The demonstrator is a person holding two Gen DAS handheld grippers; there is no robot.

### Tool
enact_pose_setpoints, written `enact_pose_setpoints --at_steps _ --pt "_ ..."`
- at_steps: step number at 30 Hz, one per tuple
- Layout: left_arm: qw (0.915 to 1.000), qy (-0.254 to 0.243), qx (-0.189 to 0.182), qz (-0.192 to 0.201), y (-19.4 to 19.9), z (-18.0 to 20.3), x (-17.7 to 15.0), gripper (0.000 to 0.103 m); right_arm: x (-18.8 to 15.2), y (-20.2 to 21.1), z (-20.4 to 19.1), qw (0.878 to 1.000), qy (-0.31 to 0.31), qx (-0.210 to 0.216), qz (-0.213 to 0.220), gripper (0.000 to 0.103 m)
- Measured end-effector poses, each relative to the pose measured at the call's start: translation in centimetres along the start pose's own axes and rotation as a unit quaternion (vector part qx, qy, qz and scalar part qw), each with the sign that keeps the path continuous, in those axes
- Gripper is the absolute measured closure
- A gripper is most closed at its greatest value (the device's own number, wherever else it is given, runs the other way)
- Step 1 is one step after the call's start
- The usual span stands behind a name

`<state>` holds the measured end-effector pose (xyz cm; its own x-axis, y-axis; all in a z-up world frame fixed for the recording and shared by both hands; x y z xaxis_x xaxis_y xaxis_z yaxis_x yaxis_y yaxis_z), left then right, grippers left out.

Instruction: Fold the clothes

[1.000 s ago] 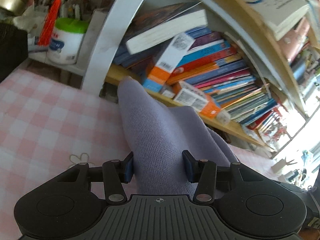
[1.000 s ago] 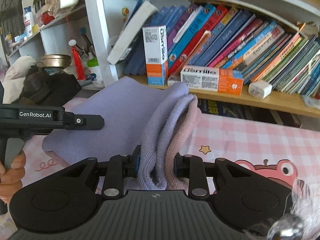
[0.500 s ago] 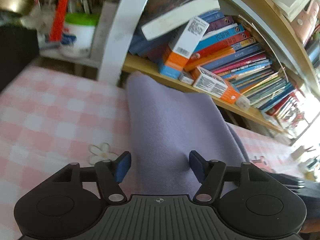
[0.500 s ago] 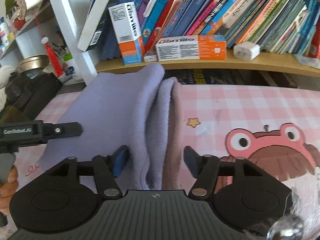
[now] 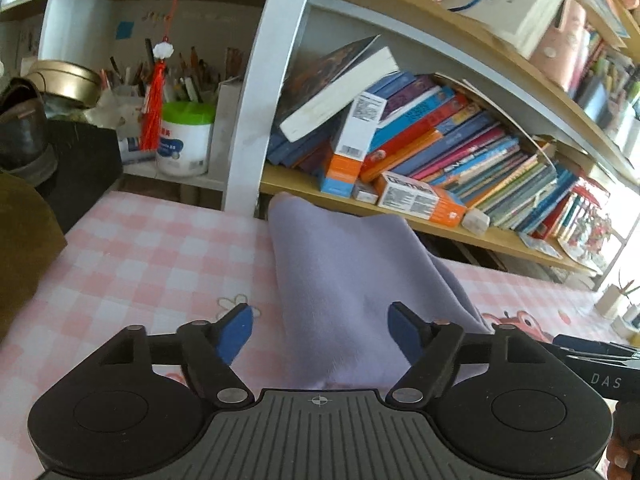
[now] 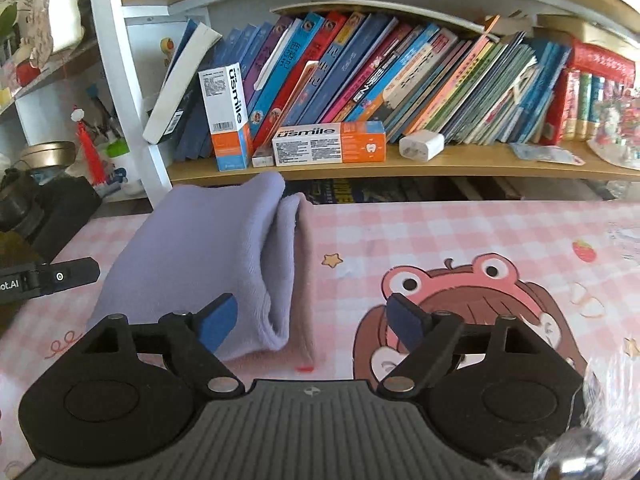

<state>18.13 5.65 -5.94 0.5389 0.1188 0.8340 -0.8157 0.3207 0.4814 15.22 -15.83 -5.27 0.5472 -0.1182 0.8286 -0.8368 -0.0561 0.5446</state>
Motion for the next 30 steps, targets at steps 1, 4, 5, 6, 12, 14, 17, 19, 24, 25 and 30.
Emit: enact_pose_setpoints --at_steps 1,4,5,6,12,14,17,19,24,25,30 --pt "1.0000 -0.003 -0.001 0.000 0.4 0.2 -0.2 0.023 -0.2 0.4 -0.1 1.000 0.003 -0.001 0.001 0.021" --pt "0.9999 -0.017 -0.002 -0.001 1.4 0.8 -0.7 0.022 -0.9 1.6 -0.4 1.000 0.011 -0.002 0.002 0.019" --pt "0.9997 -0.022 -0.001 0.000 1.7 0.9 -1.0 0.021 -1.1 1.8 -0.4 1.000 0.011 -0.003 0.001 0.019" --pt "0.9996 -0.027 0.001 -0.001 2.0 1.0 -1.1 0.021 -1.2 2.1 -0.4 1.000 0.010 -0.003 0.001 0.019" --pt "0.9995 -0.030 0.005 -0.011 3.5 1.4 -2.2 0.014 -2.3 3.8 -0.4 1.000 0.008 -0.014 -0.002 0.016" --pt "0.9993 -0.032 0.005 -0.020 3.9 1.6 -2.8 0.013 -2.9 4.2 -0.6 1.000 0.013 -0.018 -0.004 0.014" --pt "0.9988 -0.034 0.011 -0.035 4.6 1.7 -3.9 0.013 -4.0 5.0 -0.9 0.999 0.024 -0.037 -0.008 0.011" --pt "0.9985 -0.034 0.014 -0.040 5.0 1.8 -4.6 0.013 -4.9 5.5 -0.8 0.998 0.022 -0.052 -0.013 0.010" --pt "0.9967 -0.057 0.016 -0.056 5.6 2.5 -6.7 0.011 -7.2 6.7 -0.6 0.996 -0.002 -0.087 -0.028 0.006" --pt "0.9958 -0.065 0.015 -0.063 5.5 2.7 -7.2 0.011 -7.6 6.8 -0.6 0.995 -0.003 -0.094 -0.031 0.006" --pt "0.9937 -0.083 0.022 -0.072 5.3 3.1 -7.9 0.011 -8.8 6.9 -0.9 0.994 0.003 -0.103 -0.042 0.006"
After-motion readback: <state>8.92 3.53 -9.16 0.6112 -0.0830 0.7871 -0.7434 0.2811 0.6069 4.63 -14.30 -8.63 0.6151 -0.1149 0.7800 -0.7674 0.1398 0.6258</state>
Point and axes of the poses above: each gripper's, at about its wrist camera, not at the fingertips, and y roughly against the way its jaws point, z to its right, x to its top, the point moved 7 cm from there along -y, roughly the way its jaws point, and after that the axes turned 3 degrees about z, right-handed, at the moved point
